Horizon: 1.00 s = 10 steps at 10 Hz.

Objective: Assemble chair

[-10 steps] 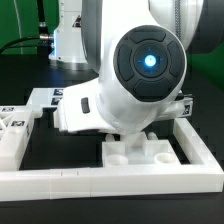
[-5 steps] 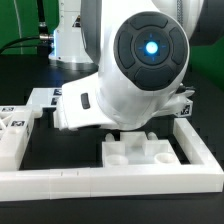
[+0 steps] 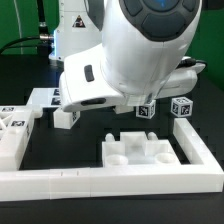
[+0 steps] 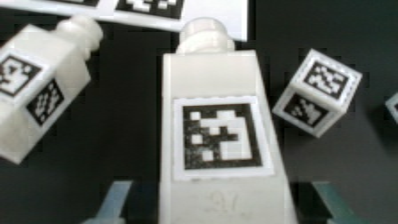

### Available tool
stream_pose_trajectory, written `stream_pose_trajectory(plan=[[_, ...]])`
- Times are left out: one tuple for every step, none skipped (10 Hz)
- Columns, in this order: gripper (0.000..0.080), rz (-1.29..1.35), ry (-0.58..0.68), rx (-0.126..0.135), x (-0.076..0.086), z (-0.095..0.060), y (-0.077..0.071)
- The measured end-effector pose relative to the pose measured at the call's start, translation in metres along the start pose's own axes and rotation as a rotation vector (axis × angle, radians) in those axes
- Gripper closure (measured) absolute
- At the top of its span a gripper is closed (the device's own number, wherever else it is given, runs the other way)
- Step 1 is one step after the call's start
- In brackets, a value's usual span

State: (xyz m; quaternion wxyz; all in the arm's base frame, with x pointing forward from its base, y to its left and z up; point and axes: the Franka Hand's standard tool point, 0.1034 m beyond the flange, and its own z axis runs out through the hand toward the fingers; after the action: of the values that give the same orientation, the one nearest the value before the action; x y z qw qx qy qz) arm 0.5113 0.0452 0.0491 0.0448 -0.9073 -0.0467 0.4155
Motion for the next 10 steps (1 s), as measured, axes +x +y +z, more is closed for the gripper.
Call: stream_pose_trajectory(plan=[[0.0508,0.000,0.000,0.000,0.000,0.000,0.000],[0.0508,0.000,0.003,0.000,0.001,0.000,0.000],[0.0508,-0.002,0.091,-0.005,0.011,-0.010,0.001],[0.0508,-0.003,0.159,-0.005,0.009,-0.027,0.002],[0.0508,-0.002,0.218,-0.008,0.006,-0.044,0.003],[0.0508,-0.001,0.290,-0.014,0.005,-0.057,0.003],[0.0508,0.001,0.355,-0.020,0.006,-0.061,0.004],[0.0508,0.003,0.408,-0.026,0.009,-0.060,0.005],[0.0508,0.005,0.500,-0.035,0.014,-0.065,0.007],[0.0508,0.008,0.577,-0.043,0.014,-0.067,0.008]])
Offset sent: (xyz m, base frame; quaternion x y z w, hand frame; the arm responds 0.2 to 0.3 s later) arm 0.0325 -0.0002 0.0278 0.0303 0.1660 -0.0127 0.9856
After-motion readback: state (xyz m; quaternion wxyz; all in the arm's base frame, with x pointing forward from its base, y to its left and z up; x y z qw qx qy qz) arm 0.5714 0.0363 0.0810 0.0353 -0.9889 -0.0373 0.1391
